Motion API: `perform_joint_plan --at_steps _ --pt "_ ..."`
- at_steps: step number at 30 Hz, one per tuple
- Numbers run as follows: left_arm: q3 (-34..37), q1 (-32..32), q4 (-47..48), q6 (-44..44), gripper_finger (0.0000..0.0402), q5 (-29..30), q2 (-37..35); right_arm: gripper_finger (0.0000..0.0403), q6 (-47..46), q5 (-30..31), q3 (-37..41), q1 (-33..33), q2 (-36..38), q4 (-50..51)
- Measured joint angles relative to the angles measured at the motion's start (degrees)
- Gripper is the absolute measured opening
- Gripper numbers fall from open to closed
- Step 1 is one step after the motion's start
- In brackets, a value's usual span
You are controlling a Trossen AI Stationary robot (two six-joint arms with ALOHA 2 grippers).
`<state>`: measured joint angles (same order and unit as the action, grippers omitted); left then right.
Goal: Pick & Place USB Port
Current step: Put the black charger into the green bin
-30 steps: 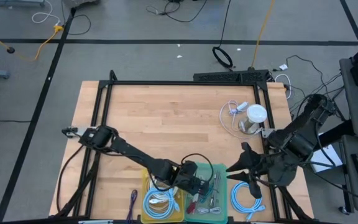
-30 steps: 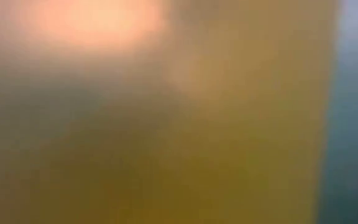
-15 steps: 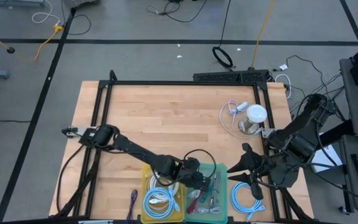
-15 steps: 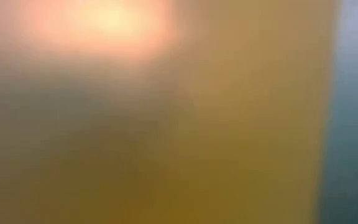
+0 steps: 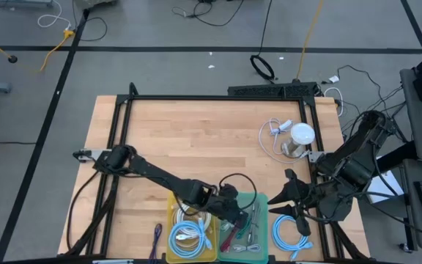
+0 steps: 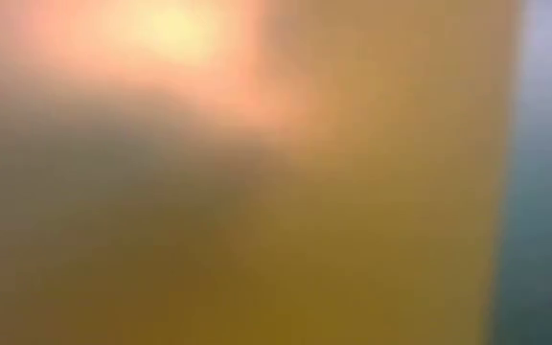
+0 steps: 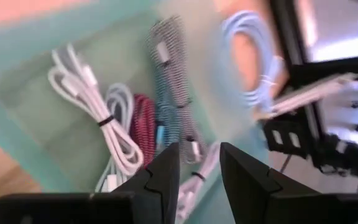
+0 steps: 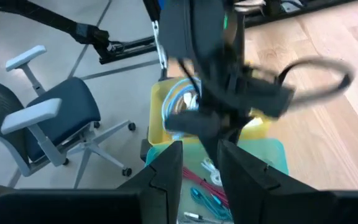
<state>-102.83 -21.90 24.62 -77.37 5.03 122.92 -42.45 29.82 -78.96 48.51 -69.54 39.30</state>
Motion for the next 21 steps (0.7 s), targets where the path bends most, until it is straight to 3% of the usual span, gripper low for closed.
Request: perform_joint_plan --at_steps 6,9,15,21 --pt "0.00 -1.70 6.33 7.75 0.0117 6.68 -10.97 0.0093 5.84 -0.03 0.00 -0.02 0.00 -7.23" --pt "-0.13 -4.52 13.15 5.37 0.0117 8.54 -16.77 0.0093 8.84 0.08 0.00 -0.37 0.00 -10.85" --pt "-0.04 -14.73 30.90 -14.80 0.0117 4.38 -20.51 0.0093 10.84 0.15 0.00 -0.59 0.00 -12.96" --pt "-0.01 -25.42 35.81 -38.70 0.0118 -0.75 -16.85 0.0093 12.49 0.34 0.00 -0.60 0.00 -12.95"
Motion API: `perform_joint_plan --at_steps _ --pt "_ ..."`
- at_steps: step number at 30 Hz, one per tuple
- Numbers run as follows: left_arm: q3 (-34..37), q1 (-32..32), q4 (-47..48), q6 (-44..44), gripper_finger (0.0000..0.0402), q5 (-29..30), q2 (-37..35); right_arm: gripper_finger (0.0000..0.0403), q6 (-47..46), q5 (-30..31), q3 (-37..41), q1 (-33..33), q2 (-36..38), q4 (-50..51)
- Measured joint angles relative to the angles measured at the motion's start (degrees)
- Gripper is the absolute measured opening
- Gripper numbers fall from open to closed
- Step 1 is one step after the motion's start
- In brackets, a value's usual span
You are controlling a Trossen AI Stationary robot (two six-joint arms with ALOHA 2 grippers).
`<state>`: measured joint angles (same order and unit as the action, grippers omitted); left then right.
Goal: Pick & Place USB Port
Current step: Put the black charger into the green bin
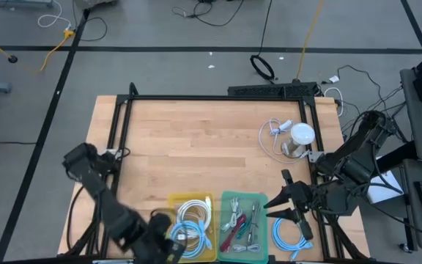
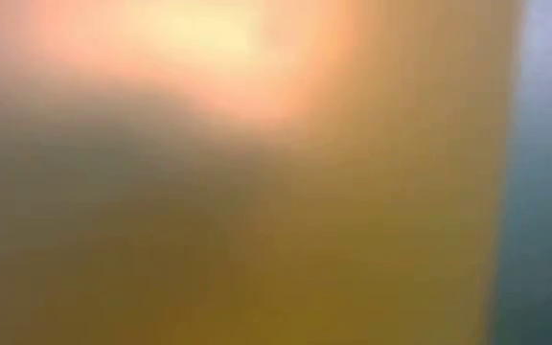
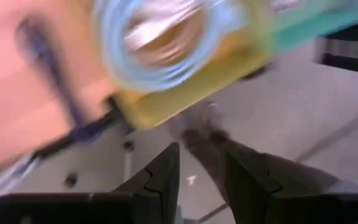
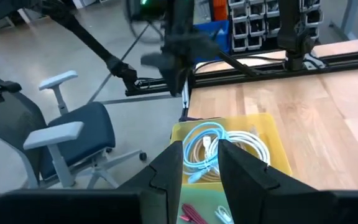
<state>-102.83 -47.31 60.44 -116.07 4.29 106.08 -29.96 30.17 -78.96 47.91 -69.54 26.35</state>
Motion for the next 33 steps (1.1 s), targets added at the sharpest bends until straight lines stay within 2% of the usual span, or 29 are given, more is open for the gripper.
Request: perform_joint_plan --at_steps 4,8,17,26,33 --pt "0.01 -3.23 2.71 -11.51 0.0118 -9.58 3.98 0.0093 0.92 -0.01 0.00 -0.64 0.00 -0.02" --pt "0.01 -4.01 5.18 -13.71 0.0118 -16.11 7.85 0.0093 0.90 -0.05 0.00 -1.67 0.00 -0.06" --pt "1.01 -3.33 5.30 -10.01 0.0118 -14.82 13.60 0.0093 0.71 -0.34 0.00 -2.17 0.00 -2.60" --pt "5.41 -4.81 5.45 -13.15 0.0118 -13.49 14.59 0.0093 -2.15 -0.41 0.00 -0.70 0.00 -2.65" --pt "12.56 -5.70 -6.87 -15.31 0.0118 -12.18 14.52 0.0093 -2.97 -0.41 0.00 -0.53 0.00 -2.77"
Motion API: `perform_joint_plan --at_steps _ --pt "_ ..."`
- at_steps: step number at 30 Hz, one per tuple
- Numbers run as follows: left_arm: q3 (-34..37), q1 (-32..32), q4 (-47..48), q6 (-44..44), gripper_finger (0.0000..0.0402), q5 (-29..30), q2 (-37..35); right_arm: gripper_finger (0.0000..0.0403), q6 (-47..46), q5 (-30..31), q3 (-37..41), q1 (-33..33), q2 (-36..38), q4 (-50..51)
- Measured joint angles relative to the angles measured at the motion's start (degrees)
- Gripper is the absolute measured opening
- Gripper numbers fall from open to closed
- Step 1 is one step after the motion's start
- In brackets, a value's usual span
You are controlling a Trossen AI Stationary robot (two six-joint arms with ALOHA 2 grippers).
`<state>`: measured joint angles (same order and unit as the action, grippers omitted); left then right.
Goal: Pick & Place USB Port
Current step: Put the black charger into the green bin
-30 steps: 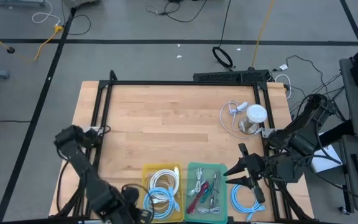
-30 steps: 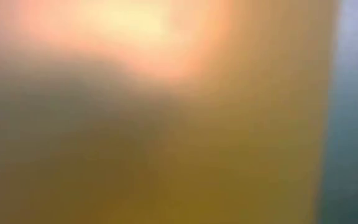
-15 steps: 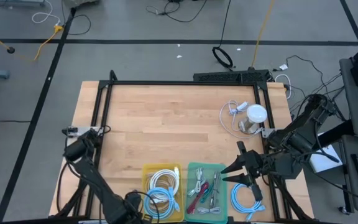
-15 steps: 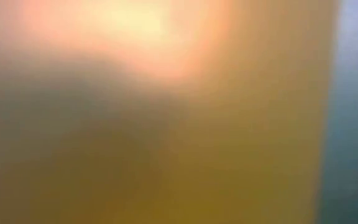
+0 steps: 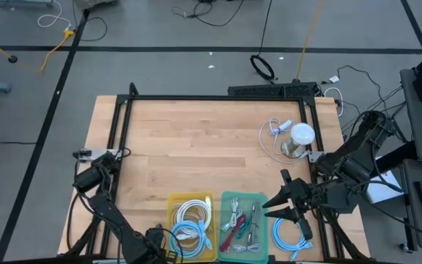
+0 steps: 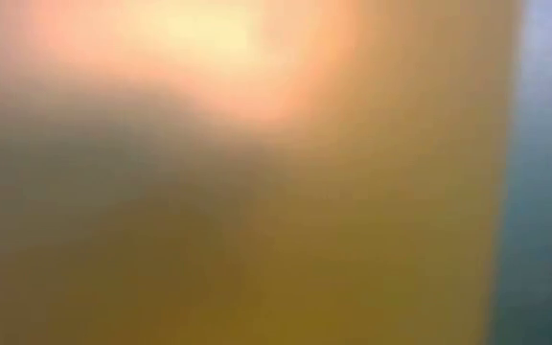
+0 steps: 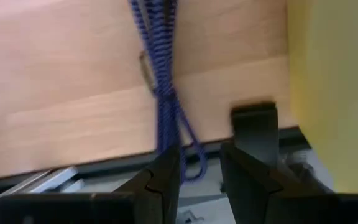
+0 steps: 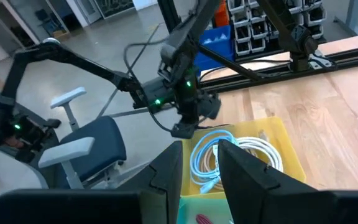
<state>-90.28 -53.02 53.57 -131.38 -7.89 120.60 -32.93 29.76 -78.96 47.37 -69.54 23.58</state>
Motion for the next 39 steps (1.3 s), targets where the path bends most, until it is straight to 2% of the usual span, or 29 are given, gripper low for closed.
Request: perform_joint_plan --at_steps 5,9,12,15,24,30,35,39 --pt "5.83 -0.17 -7.64 0.06 0.0118 -0.17 -0.54 0.0093 0.04 -0.02 0.00 0.00 0.00 -1.61" --pt "6.23 -0.10 -5.89 0.13 0.0115 -2.62 -0.43 0.0093 0.02 -0.03 0.00 0.00 0.00 -2.48" --pt "6.29 -0.10 -4.10 -0.10 0.0083 -2.68 -0.73 0.0093 0.00 -0.47 0.00 0.00 0.00 -2.41" --pt "6.33 -0.10 -3.57 0.53 0.0018 -3.34 -0.68 0.0093 0.03 -1.51 0.00 -0.02 0.00 -2.44" --pt "6.55 -0.10 -3.70 0.53 0.0001 -0.84 -1.44 0.0093 1.06 -1.42 0.00 0.00 0.00 -2.61" --pt "6.91 -0.12 -2.88 -0.25 0.0001 5.84 -5.79 0.0093 2.08 -1.40 0.00 0.00 0.00 -2.60" --pt "6.73 -0.69 -0.67 -0.98 0.0001 15.14 -11.97 0.0093 2.15 -1.44 0.00 0.00 0.00 -2.59" --pt "5.37 -0.76 5.52 -0.58 0.0000 22.43 -16.76 0.0093 2.34 -1.44 0.00 0.00 0.00 -2.36"
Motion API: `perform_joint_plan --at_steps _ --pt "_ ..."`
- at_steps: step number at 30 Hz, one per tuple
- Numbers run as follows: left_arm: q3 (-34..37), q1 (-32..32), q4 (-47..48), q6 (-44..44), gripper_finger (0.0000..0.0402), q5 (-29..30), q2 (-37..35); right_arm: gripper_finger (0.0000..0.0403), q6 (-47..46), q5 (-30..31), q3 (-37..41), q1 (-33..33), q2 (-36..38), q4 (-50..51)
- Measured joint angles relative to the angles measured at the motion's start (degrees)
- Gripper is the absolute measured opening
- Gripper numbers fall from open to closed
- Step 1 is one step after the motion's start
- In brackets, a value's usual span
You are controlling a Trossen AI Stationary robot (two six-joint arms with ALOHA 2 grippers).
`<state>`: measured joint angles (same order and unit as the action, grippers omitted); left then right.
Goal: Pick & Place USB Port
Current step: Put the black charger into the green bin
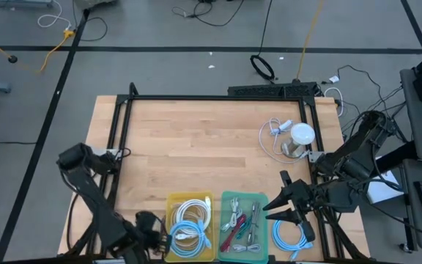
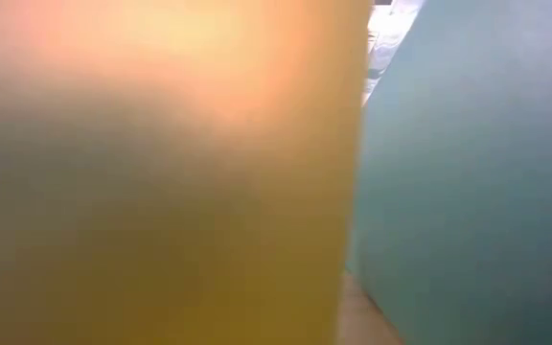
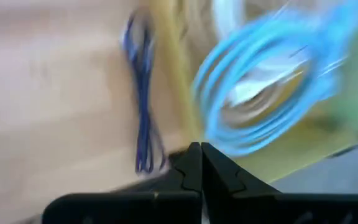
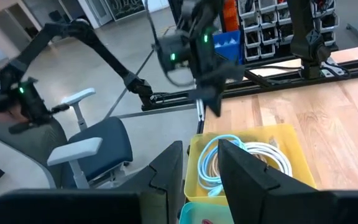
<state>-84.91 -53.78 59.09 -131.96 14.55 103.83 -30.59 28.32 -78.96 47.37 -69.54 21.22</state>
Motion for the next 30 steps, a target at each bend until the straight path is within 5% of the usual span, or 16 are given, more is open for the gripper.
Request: perform_joint_plan --at_steps 6,11,14,25,30 --pt "-3.24 1.82 11.26 1.50 0.0000 10.34 -5.81 0.0093 0.85 0.09 0.01 -0.02 0.00 0.06" --pt "-3.27 4.27 13.03 2.98 0.0003 -3.88 -7.04 0.0093 0.37 0.11 0.00 -0.02 0.00 0.06" --pt "-3.24 3.75 12.87 1.65 0.0018 -6.59 -6.31 0.0093 0.16 0.13 0.01 -0.02 0.00 0.26" --pt "6.49 1.84 -16.77 -0.90 0.0158 -9.38 1.46 0.0093 -0.01 0.15 0.00 -0.02 0.00 -0.02" --pt "6.64 -0.05 -16.35 -3.18 0.0186 -10.29 4.98 0.0093 -1.19 0.14 0.00 -0.02 0.00 -0.04"
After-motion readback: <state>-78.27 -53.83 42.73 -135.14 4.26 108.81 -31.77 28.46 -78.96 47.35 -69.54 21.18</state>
